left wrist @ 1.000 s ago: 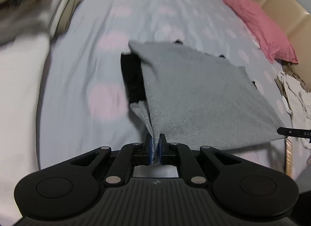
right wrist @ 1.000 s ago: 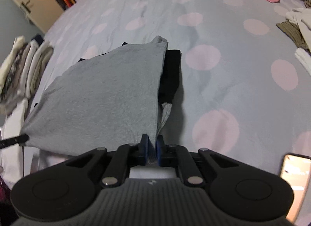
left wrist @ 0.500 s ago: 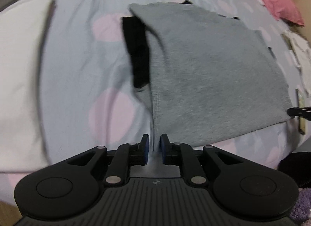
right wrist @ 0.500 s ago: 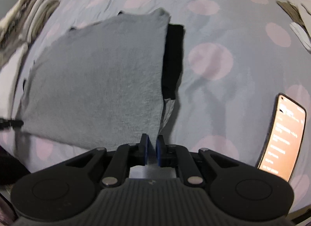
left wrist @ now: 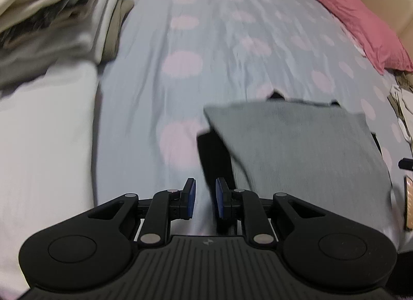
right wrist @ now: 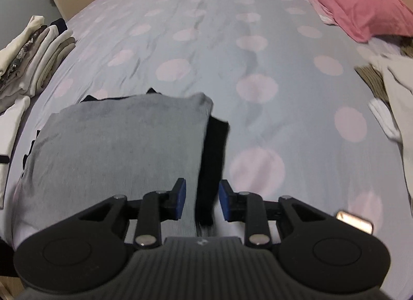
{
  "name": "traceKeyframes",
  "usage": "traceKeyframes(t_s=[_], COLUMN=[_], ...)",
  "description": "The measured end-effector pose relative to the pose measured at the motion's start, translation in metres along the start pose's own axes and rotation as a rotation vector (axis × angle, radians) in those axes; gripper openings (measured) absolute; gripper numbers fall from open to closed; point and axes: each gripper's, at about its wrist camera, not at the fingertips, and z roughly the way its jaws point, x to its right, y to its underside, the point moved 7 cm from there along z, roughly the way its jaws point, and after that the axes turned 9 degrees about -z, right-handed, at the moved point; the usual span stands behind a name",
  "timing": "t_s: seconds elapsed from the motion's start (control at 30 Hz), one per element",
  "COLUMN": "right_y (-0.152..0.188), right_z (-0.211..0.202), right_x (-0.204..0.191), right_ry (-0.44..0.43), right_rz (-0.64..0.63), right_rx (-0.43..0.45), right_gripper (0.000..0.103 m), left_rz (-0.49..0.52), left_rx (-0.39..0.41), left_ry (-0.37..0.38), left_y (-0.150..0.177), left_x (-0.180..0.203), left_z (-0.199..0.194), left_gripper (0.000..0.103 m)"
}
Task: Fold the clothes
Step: 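Release the grey shirt and press its folded edge flat with both grippers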
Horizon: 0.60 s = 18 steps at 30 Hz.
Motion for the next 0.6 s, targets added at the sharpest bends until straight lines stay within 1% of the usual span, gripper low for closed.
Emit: traceKeyframes(t_s=[0.17, 0.27, 0.47, 0.6], right_y=[-0.027, -0.042, -0.068, -0.078], right_z=[0.03, 0.048, 0.081, 0.104], right_x=[-0.003, 0.001, 0.014, 0.019], right_ry=[0.004, 0.006, -0.028, -0.05], right_rz=[-0.038, -0.036, 0.021, 0.071], right_rx=[0.017, 0.038, 0.072, 0.066], right_gripper=[0.031, 0.031, 0.031, 0.031], left_rz=[-0.011, -0.024, -0.085, -0.091], left_rx=[0.045, 0.043, 0.037, 0.077], left_ry=[0.033, 0.05, 0.08, 0.114], left_y=[-0.029, -0.039, -0.049, -0.052], left_x=[0.007, 0.009, 0.001, 0.002], left_z=[0.03, 0.051, 0.083, 0.092], left_gripper=[0.014, 0.014, 0.014, 0.014])
